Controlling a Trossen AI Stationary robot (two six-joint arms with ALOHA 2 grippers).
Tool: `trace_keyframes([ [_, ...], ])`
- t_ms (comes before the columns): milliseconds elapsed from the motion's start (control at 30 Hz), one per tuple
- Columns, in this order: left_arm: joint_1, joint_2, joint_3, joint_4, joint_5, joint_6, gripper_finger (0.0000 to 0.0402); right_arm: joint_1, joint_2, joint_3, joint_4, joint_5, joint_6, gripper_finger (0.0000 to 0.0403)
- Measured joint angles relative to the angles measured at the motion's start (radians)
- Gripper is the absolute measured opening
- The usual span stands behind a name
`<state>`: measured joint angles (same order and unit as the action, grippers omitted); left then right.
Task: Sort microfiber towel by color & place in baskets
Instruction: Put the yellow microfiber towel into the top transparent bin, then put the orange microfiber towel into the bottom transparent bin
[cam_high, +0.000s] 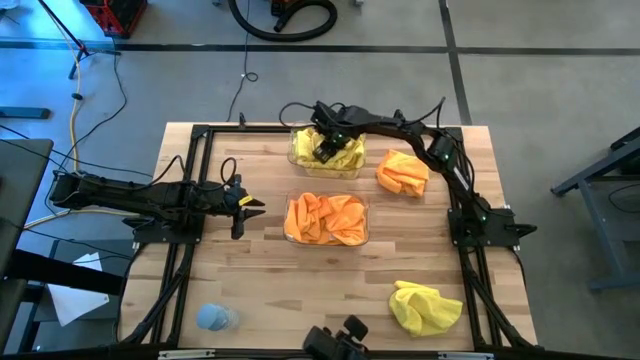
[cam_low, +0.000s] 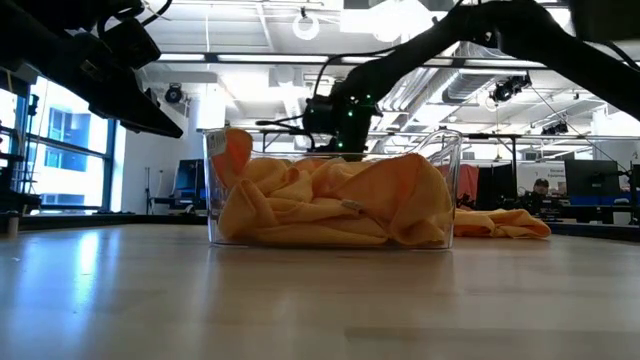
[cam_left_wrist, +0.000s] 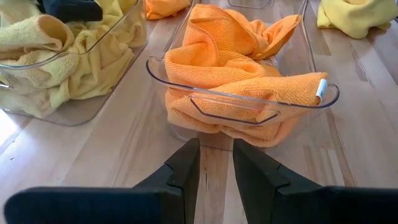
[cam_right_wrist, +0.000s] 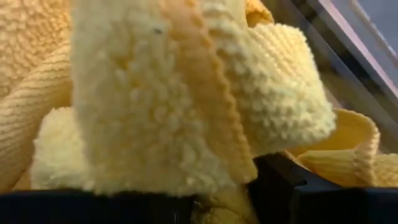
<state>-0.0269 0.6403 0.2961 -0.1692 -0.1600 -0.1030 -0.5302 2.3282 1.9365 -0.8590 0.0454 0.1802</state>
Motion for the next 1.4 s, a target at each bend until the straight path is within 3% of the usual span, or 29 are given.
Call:
trace_keyframes([
  [167,0.0,0.0,0.0,0.0,0.0,0.0,0.0083,-0.002,-0.004,0.0,-0.015,-0.003,-0.003,0.0129],
  [400,0.0,0.0,0.0,0.0,-0.006,0.0,0.0083,0.014,-0.002,0.164,-0.168,-0.004,-0.028,0.0129],
  [667,0.0,0.0,0.0,-0.006,-0.006,0.0,0.0083,0.043,-0.183,0.1,-0.11,0.03,-0.056,0.0129],
  [833,0.0,0.0,0.0,-0.01,-0.006,0.0,0.0083,0.062,-0.364,-0.102,0.004,0.037,-0.045,0.0129],
  [1033,0.0,0.0,0.0,-0.01,-0.006,-0.001,0.0083,0.126,-0.657,-0.524,0.193,0.042,0.076,0.0129],
  [1200,0.0,0.0,0.0,-0.01,-0.006,0.0,0.0083,0.241,-0.921,-0.806,0.275,0.065,0.22,0.0129],
  [1400,0.0,0.0,0.0,-0.01,-0.007,-0.001,0.0083,0.423,-1.187,-1.022,0.264,0.175,0.419,0.0129],
])
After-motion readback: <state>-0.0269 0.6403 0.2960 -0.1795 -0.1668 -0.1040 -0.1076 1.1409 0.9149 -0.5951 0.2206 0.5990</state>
